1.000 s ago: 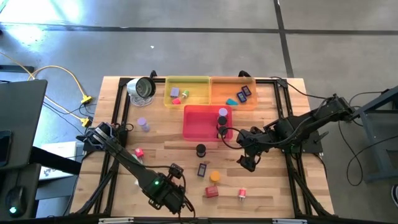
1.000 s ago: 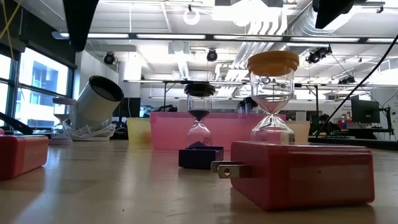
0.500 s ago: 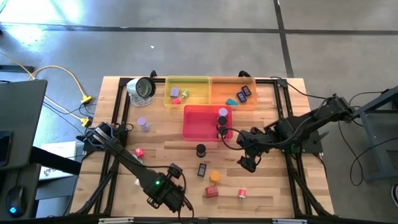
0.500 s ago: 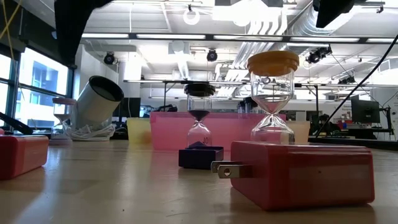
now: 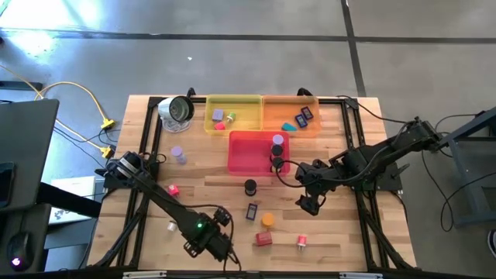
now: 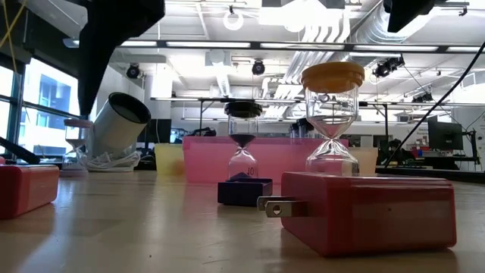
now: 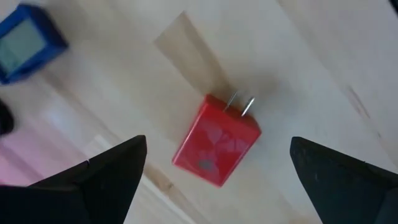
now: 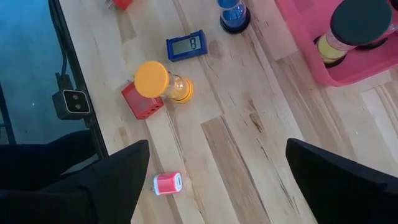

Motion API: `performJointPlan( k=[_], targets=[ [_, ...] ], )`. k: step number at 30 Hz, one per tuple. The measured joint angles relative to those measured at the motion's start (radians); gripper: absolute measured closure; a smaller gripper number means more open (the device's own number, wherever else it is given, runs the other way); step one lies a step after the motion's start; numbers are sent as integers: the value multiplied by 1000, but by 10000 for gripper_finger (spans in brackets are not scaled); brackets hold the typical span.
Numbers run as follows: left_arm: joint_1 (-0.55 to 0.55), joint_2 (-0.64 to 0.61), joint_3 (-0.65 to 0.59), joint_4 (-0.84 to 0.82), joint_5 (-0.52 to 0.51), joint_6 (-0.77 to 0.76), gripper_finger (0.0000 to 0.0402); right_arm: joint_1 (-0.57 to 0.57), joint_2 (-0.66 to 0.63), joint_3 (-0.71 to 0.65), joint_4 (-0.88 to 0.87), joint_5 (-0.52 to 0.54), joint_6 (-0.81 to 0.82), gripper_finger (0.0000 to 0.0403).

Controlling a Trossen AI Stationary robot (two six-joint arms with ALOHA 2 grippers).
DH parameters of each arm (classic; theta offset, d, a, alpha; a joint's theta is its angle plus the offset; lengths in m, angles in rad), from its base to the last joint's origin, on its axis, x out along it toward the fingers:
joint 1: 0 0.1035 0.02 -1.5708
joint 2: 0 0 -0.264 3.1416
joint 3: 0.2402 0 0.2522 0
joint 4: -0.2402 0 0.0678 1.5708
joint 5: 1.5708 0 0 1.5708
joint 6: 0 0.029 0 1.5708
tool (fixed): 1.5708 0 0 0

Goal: Pick & Place Office items
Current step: Put the left red charger adapter into the yellow bin

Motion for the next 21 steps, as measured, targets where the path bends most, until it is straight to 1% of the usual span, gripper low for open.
performJointPlan(
  k=[4,9,12,18,21],
  targets=[
    [10,0,-53,66,42,13,28,0,0,0,0,-2,1,37],
    [32,-6,-126,166,47,5,34,0,0,0,1,-4,1,37],
    [43,-6,-157,168,58,5,35,0,0,0,5,-4,1,37],
    [50,-6,-204,171,110,9,35,0,0,0,7,-7,1,37],
    [50,-7,-227,169,111,41,35,0,0,0,7,-7,1,37]
  ],
)
